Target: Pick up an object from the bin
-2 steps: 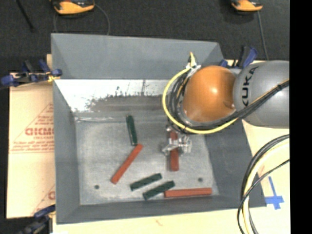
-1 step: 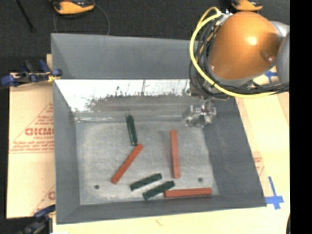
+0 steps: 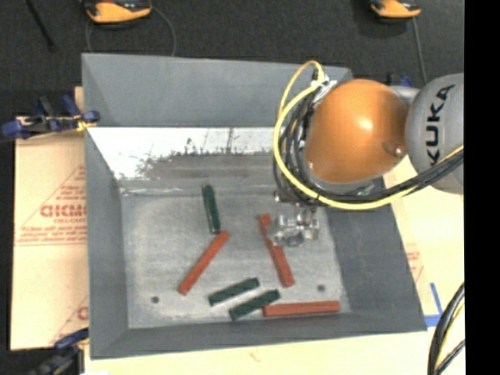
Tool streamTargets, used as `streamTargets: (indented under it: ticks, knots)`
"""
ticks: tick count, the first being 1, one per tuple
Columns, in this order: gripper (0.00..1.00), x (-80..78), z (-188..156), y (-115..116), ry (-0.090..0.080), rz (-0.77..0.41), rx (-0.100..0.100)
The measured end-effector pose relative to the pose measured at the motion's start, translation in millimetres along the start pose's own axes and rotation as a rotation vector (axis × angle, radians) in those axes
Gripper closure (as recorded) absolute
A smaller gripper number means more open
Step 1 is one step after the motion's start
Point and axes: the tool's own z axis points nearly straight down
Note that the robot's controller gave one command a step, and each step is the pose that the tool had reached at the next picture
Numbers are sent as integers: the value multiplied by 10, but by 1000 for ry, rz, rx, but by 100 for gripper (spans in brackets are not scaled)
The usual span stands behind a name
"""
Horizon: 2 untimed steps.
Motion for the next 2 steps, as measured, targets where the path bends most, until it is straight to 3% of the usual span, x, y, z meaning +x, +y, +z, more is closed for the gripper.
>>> streamTargets:
  ticks: [1,2]
  knots:
    - [0,16,-40,-32,0,7,8]
    - [0,31,1077,-815,1,-311,20]
